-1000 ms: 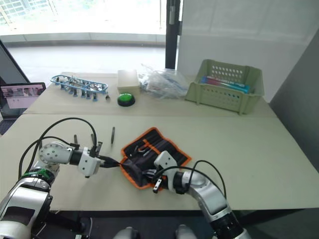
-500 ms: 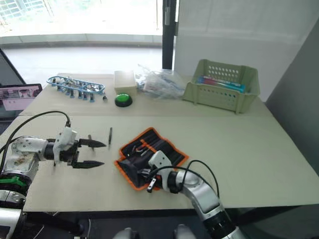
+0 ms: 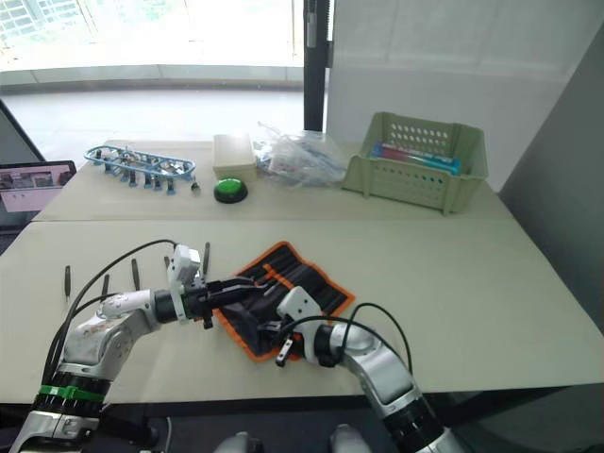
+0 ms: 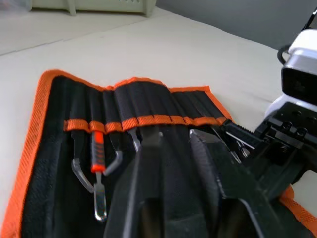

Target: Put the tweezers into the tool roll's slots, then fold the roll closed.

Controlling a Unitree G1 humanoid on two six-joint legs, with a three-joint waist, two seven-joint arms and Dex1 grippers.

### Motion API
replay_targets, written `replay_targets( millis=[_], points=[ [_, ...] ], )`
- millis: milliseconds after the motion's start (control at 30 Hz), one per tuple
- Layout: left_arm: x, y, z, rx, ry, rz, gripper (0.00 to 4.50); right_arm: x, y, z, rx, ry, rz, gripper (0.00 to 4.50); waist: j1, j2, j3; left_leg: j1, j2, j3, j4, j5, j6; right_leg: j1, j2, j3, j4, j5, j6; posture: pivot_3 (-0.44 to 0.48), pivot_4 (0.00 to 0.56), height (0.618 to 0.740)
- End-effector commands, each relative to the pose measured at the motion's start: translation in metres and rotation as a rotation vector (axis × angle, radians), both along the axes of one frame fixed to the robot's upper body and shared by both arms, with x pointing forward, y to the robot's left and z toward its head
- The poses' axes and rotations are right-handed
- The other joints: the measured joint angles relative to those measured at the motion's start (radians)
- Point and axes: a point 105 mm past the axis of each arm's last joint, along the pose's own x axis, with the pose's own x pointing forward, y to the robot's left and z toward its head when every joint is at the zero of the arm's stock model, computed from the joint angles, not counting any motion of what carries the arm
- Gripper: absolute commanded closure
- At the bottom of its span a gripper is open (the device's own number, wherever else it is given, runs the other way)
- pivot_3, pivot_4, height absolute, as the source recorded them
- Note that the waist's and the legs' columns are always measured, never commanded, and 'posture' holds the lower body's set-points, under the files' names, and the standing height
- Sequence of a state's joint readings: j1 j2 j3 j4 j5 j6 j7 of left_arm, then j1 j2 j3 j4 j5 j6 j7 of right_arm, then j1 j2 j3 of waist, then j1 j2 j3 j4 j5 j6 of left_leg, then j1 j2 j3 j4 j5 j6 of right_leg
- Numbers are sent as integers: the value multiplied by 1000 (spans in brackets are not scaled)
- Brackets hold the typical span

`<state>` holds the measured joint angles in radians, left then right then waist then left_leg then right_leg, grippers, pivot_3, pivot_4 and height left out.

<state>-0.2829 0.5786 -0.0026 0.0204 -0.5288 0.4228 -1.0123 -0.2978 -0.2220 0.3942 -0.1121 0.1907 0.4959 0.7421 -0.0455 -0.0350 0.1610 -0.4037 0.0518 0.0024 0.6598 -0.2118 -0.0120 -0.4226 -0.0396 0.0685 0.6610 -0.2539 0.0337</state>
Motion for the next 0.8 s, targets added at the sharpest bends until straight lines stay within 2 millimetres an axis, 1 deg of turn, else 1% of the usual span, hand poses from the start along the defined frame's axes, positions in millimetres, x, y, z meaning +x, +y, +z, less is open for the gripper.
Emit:
replay_targets(
  millis=[33,133,200,267,333,433,500,633,700,800],
  points=[
    [-6,1,-16,83,14,14,4457,0,0,11,16,-22,9,4500,1,0,0,0,0,0,0,0,0,0,0,0,0,0,0,0,150,738],
    [-11,7,-52,199,67,47,4457,1,0,15,16,-30,9,4500,4,0,0,0,0,0,0,0,0,0,0,0,-1,0,0,0,150,738],
    [-13,9,-64,244,74,52,4457,1,-1,16,12,-33,8,4500,7,0,0,0,0,0,0,0,0,1,-1,0,-2,0,0,0,150,738],
    [-10,11,-74,271,72,72,4457,1,-2,18,12,-35,10,4500,9,2,-1,1,-1,1,0,0,0,2,-2,0,-2,0,0,0,150,738],
    [-9,9,-78,237,87,80,4457,0,0,25,30,-55,24,4500,12,4,-2,3,-2,1,0,0,0,3,-2,0,-2,0,0,0,150,738],
    [-16,9,-82,232,95,46,4457,6,5,46,116,-84,21,4500,9,4,-3,5,-2,1,0,0,0,5,-2,0,-2,0,-1,0,150,738],
    [-16,13,-84,233,101,53,4457,13,7,51,124,-93,16,4500,6,5,-3,5,-2,0,0,0,0,4,-2,1,-2,1,-2,0,150,738],
    [-16,16,-82,221,102,58,4457,22,15,43,76,-103,27,4500,3,5,-4,8,-2,0,-1,0,0,5,-2,1,-2,2,-3,0,150,738],
    [-15,15,-81,222,99,58,4457,23,18,37,53,-94,37,4500,3,5,-4,8,-2,0,-1,0,0,5,-1,1,-2,2,-3,0,150,738],
    [-13,15,-81,217,101,66,4457,20,19,21,21,-64,50,4500,4,5,-4,7,-2,0,-1,0,0,5,-2,1,-2,2,-2,0,150,738]
  ],
)
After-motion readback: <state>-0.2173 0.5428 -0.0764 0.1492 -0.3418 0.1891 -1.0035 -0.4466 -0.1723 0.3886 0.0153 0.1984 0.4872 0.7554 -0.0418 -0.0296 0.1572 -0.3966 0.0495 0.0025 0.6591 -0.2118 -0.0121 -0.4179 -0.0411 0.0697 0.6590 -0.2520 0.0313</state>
